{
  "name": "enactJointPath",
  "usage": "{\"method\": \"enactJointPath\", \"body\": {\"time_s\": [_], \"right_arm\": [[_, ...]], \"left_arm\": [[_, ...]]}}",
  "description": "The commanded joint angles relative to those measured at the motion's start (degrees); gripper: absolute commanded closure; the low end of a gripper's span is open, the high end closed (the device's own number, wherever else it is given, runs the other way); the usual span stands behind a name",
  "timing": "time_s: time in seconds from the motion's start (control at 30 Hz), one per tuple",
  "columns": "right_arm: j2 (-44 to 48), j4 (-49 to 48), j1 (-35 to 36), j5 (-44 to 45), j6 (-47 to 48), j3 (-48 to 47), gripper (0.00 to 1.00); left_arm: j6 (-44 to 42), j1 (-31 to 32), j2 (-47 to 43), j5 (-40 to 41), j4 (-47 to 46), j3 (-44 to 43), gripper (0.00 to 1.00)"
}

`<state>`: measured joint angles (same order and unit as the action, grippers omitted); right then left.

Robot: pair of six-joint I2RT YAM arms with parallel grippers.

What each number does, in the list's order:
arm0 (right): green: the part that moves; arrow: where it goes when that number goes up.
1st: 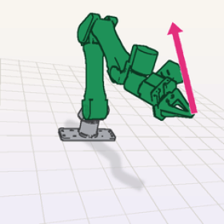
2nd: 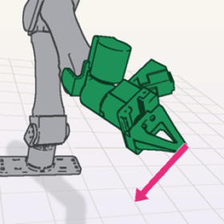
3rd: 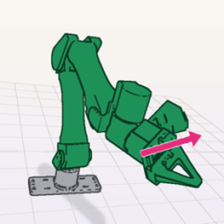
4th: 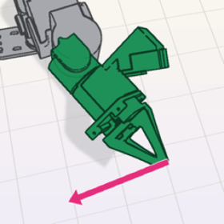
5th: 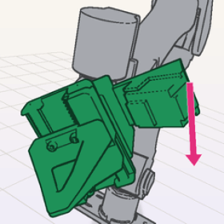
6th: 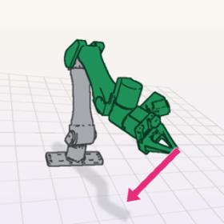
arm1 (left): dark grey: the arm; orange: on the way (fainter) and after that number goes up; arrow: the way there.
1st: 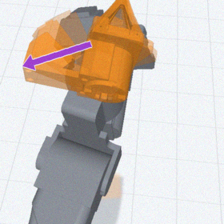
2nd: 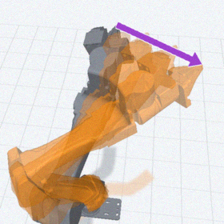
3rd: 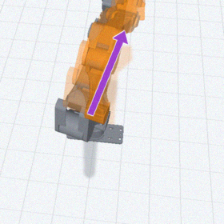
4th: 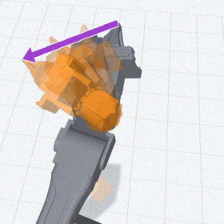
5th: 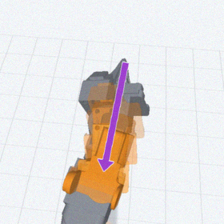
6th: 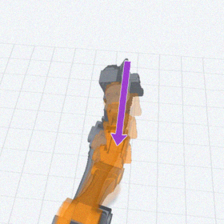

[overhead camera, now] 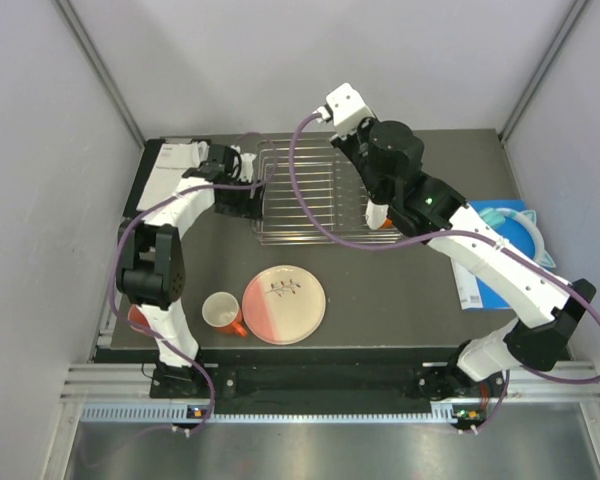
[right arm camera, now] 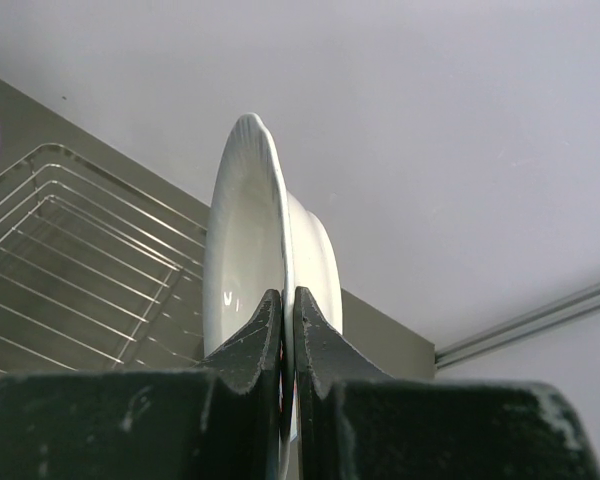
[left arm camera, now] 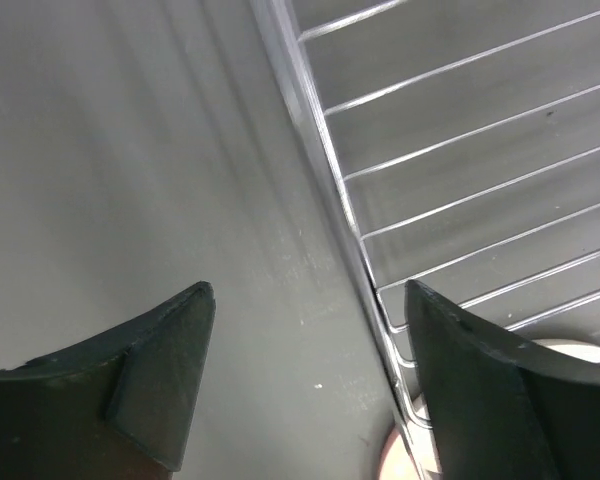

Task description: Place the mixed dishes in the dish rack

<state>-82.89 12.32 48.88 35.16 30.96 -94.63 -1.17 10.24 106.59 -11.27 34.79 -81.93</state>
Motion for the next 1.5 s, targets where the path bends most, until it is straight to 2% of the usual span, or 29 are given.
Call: {"method": "enactJointPath", "body": {"time_s": [0.0, 0.07, 0.13, 0.37, 0.47, 0.6, 0.7, 0.73, 0.77, 0.83, 0.9, 1.03, 1.17, 1.3, 1.47], "right_arm": [[2.5, -6.5, -2.1, -2.0, -0.3, -5.2, 1.0], [2.9, -6.1, -3.2, -3.0, -0.6, -4.9, 1.0], [3.1, -5.6, -4.4, -3.9, -1.5, -4.8, 1.0], [4.0, -3.9, -8.1, -7.6, -3.5, -4.4, 1.0], [3.8, -3.9, -9.2, -8.6, -3.1, -4.0, 1.0], [4.2, -4.5, -10.2, -12.5, -1.5, -2.3, 1.0], [6.2, -9.0, -10.8, -16.4, 0.7, 2.2, 1.0], [6.5, -10.5, -11.2, -17.0, 0.9, 2.8, 1.0], [6.6, -10.6, -11.4, -17.4, 0.6, 3.0, 1.0], [6.2, -9.4, -11.6, -17.5, 0.3, 2.3, 1.0], [6.0, -9.2, -11.7, -17.8, 0.2, 2.0, 1.0], [6.3, -8.6, -12.0, -17.9, 0.0, 2.7, 1.0], [6.3, -7.2, -12.5, -18.7, -0.6, 3.4, 1.0], [7.0, -0.6, -12.3, -18.3, -4.5, 2.3, 1.0], [12.4, 2.9, -11.3, -16.7, -10.6, 6.3, 1.0]], "left_arm": [[-4.6, -0.1, -0.6, -5.1, -0.3, -3.4, 0.25], [-7.7, 0.0, -0.8, -5.9, 0.6, -3.2, 0.35], [-11.0, 0.6, -0.7, -5.5, 2.8, -3.5, 0.37], [-19.0, 1.0, -0.4, -6.8, 7.8, -2.4, 0.38], [-21.8, 1.1, -1.5, -6.7, 7.7, -1.3, 0.34], [-27.4, 1.6, -3.9, -7.4, 7.8, 0.7, 0.39], [-32.9, 1.6, -6.7, -9.5, 6.4, 3.3, 0.58], [-34.1, 1.6, -7.3, -9.9, 6.1, 3.8, 0.73], [-34.9, 1.6, -7.3, -10.3, 7.0, 3.8, 0.83], [-38.3, 1.6, -6.5, -11.3, 10.1, 2.7, 0.9], [-41.2, 1.6, -5.8, -11.8, 13.2, 1.7, 0.92], [-41.4, 1.6, -6.8, -11.4, 11.6, 2.9, 0.91], [-35.9, 1.6, -5.8, -11.0, 10.5, 1.5, 0.85], [-29.7, 1.6, -4.9, -9.4, 7.3, 0.9, 0.76], [-21.4, 1.7, -1.7, -7.7, 3.8, -2.3, 0.76]]}}
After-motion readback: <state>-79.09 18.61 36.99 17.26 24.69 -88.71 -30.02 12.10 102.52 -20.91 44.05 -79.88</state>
